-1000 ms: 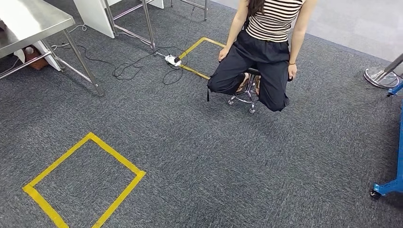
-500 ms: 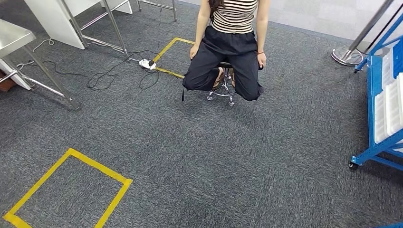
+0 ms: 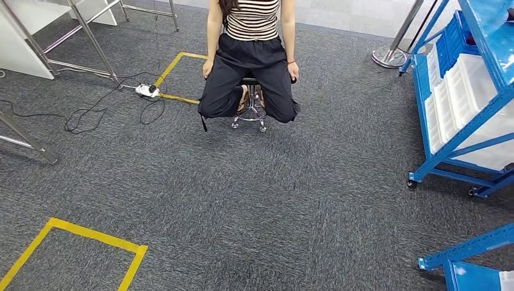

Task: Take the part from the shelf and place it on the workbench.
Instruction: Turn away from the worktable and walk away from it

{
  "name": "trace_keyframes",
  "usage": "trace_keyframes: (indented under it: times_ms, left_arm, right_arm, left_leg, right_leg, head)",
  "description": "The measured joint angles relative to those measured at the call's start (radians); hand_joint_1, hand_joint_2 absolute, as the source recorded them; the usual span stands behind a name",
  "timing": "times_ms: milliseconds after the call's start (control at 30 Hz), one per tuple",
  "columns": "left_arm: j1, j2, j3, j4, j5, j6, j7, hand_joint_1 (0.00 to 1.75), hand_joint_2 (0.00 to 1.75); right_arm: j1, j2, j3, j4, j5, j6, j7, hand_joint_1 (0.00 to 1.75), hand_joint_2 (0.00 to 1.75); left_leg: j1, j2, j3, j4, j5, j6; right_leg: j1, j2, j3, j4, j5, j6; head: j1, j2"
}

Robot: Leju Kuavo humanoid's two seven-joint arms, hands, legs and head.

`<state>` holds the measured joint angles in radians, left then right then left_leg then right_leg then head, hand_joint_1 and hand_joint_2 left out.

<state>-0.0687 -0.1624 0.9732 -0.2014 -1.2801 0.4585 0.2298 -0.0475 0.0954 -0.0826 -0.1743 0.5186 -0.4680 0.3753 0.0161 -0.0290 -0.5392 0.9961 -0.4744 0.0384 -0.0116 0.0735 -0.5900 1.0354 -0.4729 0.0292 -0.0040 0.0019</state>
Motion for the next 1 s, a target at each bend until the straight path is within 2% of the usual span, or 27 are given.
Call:
trace_keyframes:
  times_ms: [67, 133, 167, 200, 233, 267, 300, 333, 367, 433, 467, 500, 567, 600, 633, 667, 700, 733, 800, 867, 933, 967, 1000]
  left_arm:
    - [0.001, 0.002, 0.0, 0.0, -0.001, -0.001, -0.001, 0.0, 0.0]
    - [0.003, 0.003, 0.0, 0.0, -0.002, -0.004, -0.001, 0.0, 0.0]
    - [0.003, 0.003, 0.0, 0.0, -0.002, -0.005, -0.001, 0.0, 0.0]
    - [0.002, 0.003, 0.0, 0.0, -0.003, -0.006, -0.001, 0.0, 0.0]
    - [0.002, 0.003, 0.0, 0.0, -0.004, -0.007, -0.001, 0.0, 0.0]
    - [0.002, 0.003, 0.0, 0.0, -0.005, -0.008, -0.001, 0.0, 0.0]
    - [0.002, 0.003, 0.0, 0.0, -0.006, -0.009, -0.001, 0.0, 0.0]
    - [0.001, 0.004, 0.0, 0.0, -0.008, -0.01, -0.002, 0.0, 0.0]
    - [0.001, 0.004, 0.0, 0.0, -0.009, -0.01, -0.002, 0.0, 0.0]
    - [-0.001, 0.004, -0.001, 0.0, -0.01, -0.012, -0.002, 0.0, 0.0]
    - [-0.001, 0.004, -0.001, 0.0, -0.01, -0.013, -0.002, 0.0, 0.0]
    - [-0.002, 0.004, -0.001, 0.0, -0.01, -0.014, -0.002, 0.0, 0.0]
    - [0.0, 0.004, -0.001, 0.0, -0.01, -0.015, -0.002, 0.0, 0.0]
    - [0.001, 0.004, -0.002, 0.0, -0.009, -0.016, -0.002, 0.0, 0.0]
    - [0.002, 0.004, -0.002, 0.0, -0.009, -0.016, -0.001, 0.0, 0.0]
    - [0.003, 0.004, -0.002, 0.0, -0.008, -0.016, -0.001, 0.0, 0.0]
    - [0.003, 0.005, -0.002, 0.0, -0.008, -0.016, 0.0, 0.0, 0.0]
    - [0.003, 0.005, -0.002, 0.0, -0.008, -0.016, 0.0, 0.0, 0.0]
    - [0.003, 0.005, -0.002, 0.0, -0.008, -0.016, 0.0, 0.0, 0.0]
    - [0.003, 0.005, -0.002, 0.0, -0.008, -0.016, -0.001, 0.0, 0.0]
    - [0.001, 0.005, -0.002, 0.0, -0.008, -0.015, -0.002, 0.0, 0.0]
    - [0.0, 0.005, -0.002, 0.0, -0.009, -0.015, -0.003, 0.0, 0.0]
    - [0.0, 0.004, -0.002, 0.0, -0.01, -0.015, -0.004, 0.0, 0.0]
  right_arm:
    - [-0.002, 0.001, -0.005, 0.0, -0.002, -0.001, 0.0, 0.0, 0.0]
    - [-0.003, 0.002, -0.008, 0.0, -0.002, -0.001, -0.001, 0.0, 0.0]
    - [-0.002, 0.002, -0.01, 0.0, -0.003, -0.001, -0.001, 0.0, 0.0]
    - [-0.001, 0.002, -0.011, 0.0, -0.003, -0.002, -0.001, 0.0, 0.0]
    - [0.0, 0.002, -0.011, 0.0, -0.003, -0.003, -0.001, 0.0, 0.0]
    - [0.0, 0.001, -0.012, 0.0, -0.003, -0.004, -0.001, 0.0, 0.0]
    - [-0.002, 0.001, -0.012, 0.0, -0.003, -0.005, -0.001, 0.0, 0.0]
    - [-0.004, 0.002, -0.013, 0.0, -0.003, -0.006, -0.001, 0.0, 0.0]
    - [-0.005, 0.002, -0.014, 0.0, -0.003, -0.007, -0.001, 0.0, 0.0]
    - [-0.004, 0.003, -0.019, 0.0, -0.004, -0.01, -0.001, 0.0, 0.0]
    - [-0.003, 0.003, -0.022, 0.0, -0.004, -0.011, -0.001, 0.0, 0.0]
    - [-0.001, 0.002, -0.025, 0.0, -0.004, -0.012, -0.001, 0.0, 0.0]
    - [-0.002, 0.003, -0.027, 0.0, -0.006, -0.013, -0.001, 0.0, 0.0]
    - [-0.002, 0.004, -0.027, 0.0, -0.006, -0.013, -0.001, 0.0, 0.0]
    - [-0.002, 0.005, -0.028, 0.0, -0.007, -0.012, -0.001, 0.0, 0.0]
    - [-0.001, 0.006, -0.029, 0.0, -0.007, -0.012, -0.001, 0.0, 0.0]
    - [0.0, 0.006, -0.03, 0.0, -0.007, -0.012, -0.001, 0.0, 0.0]
    - [0.001, 0.006, -0.031, 0.0, -0.006, -0.012, -0.001, 0.0, 0.0]
    - [0.001, 0.007, -0.033, 0.0, -0.006, -0.012, -0.002, 0.0, 0.0]
    - [-0.001, 0.008, -0.033, 0.0, -0.004, -0.012, -0.002, 0.0, 0.0]
    - [0.0, 0.008, -0.035, 0.0, -0.004, -0.012, -0.001, 0.0, 0.0]
    - [0.002, 0.008, -0.035, 0.0, -0.005, -0.013, -0.001, 0.0, 0.0]
    - [0.003, 0.009, -0.036, 0.0, -0.006, -0.013, -0.001, 0.0, 0.0]
  left_leg:
    - [-0.001, 0.026, -0.001, -0.003, 0.002, 0.007]
    - [-0.004, 0.055, -0.003, -0.002, 0.002, 0.008]
    - [-0.005, 0.068, -0.004, -0.002, 0.002, 0.008]
    - [-0.005, 0.08, -0.004, -0.002, 0.001, 0.007]
    - [-0.005, 0.091, -0.002, -0.002, 0.0, 0.006]
    - [-0.006, 0.102, 0.0, -0.001, -0.001, 0.003]
    - [-0.009, 0.112, 0.002, 0.0, -0.005, -0.002]
    - [-0.011, 0.121, 0.004, 0.001, -0.007, -0.008]
    - [-0.013, 0.129, 0.007, 0.001, -0.009, -0.014]
    - [-0.009, 0.145, 0.012, 0.002, -0.013, -0.028]
    - [-0.005, 0.136, 0.011, 0.008, -0.021, -0.034]
    - [-0.001, 0.116, 0.005, 0.029, -0.039, -0.04]
    - [0.003, 0.058, -0.041, 0.135, -0.104, -0.046]
    - [0.003, 0.041, -0.074, 0.204, -0.136, -0.046]
    - [0.003, 0.033, -0.103, 0.261, -0.155, -0.046]
    - [0.003, 0.029, -0.118, 0.286, -0.154, -0.045]
    - [0.003, 0.026, -0.116, 0.273, -0.133, -0.042]
    - [0.003, 0.021, -0.096, 0.225, -0.098, -0.039]
    - [0.004, -0.017, -0.035, 0.089, -0.029, -0.03]
    - [0.002, -0.044, -0.003, 0.017, -0.007, -0.024]
    - [-0.003, -0.029, -0.001, 0.008, -0.006, -0.018]
    - [-0.004, -0.018, 0.0, 0.003, -0.002, -0.012]
    - [-0.003, -0.006, 0.001, -0.003, 0.002, -0.005]
  right_leg:
    - [-0.001, -0.048, -0.058, 0.118, -0.055, -0.006]
    - [-0.004, -0.061, -0.117, 0.241, -0.1, -0.004]
    - [-0.005, -0.063, -0.123, 0.257, -0.101, 0.002]
    - [-0.007, -0.067, -0.107, 0.231, -0.087, 0.01]
    - [-0.009, -0.078, -0.071, 0.169, -0.064, 0.018]
    - [-0.01, -0.103, -0.027, 0.09, -0.04, 0.023]
    - [-0.009, -0.128, 0.011, 0.025, -0.021, 0.025]
    - [-0.008, -0.144, 0.034, -0.018, -0.009, 0.021]
    - [-0.005, -0.152, 0.041, -0.035, -0.005, 0.015]
    - [-0.002, -0.129, 0.038, -0.036, 0.0, -0.001]
    - [-0.002, -0.118, 0.039, -0.038, 0.003, -0.007]
    - [-0.003, -0.106, 0.041, -0.04, 0.006, -0.015]
    - [-0.003, -0.084, 0.042, -0.042, 0.012, -0.025]
    - [-0.001, -0.072, 0.04, -0.042, 0.013, -0.028]
    - [0.002, -0.059, 0.04, -0.041, 0.014, -0.03]
    - [0.004, -0.045, 0.039, -0.041, 0.014, -0.03]
    - [0.005, -0.031, 0.04, -0.04, 0.014, -0.03]
    - [0.006, -0.018, 0.042, -0.04, 0.014, -0.03]
    - [0.008, 0.006, 0.044, -0.038, 0.014, -0.029]
    - [0.009, 0.026, 0.039, -0.036, 0.016, -0.024]
    - [0.005, 0.045, 0.028, -0.038, 0.02, -0.013]
    - [0.003, 0.037, 0.02, -0.032, 0.017, -0.009]
    - [0.003, 0.019, 0.008, -0.015, 0.007, -0.007]
  head:
    - [0.006, 0.0]
    - [0.007, 0.0]
    - [0.008, 0.0]
    - [0.008, 0.0]
    - [0.009, 0.0]
    - [0.009, 0.0]
    - [0.009, 0.0]
    - [0.007, 0.0]
    - [0.006, 0.0]
    - [0.004, 0.0]
    - [0.004, 0.0]
    - [0.002, 0.0]
    - [-0.003, 0.0]
    - [-0.005, 0.0]
    - [-0.006, 0.0]
    - [-0.006, 0.0]
    - [-0.006, 0.0]
    - [-0.005, 0.0]
    - [-0.005, 0.0]
    - [-0.005, 0.0]
    - [-0.005, 0.0]
    - [-0.005, 0.0]
    - [-0.003, 0.0]
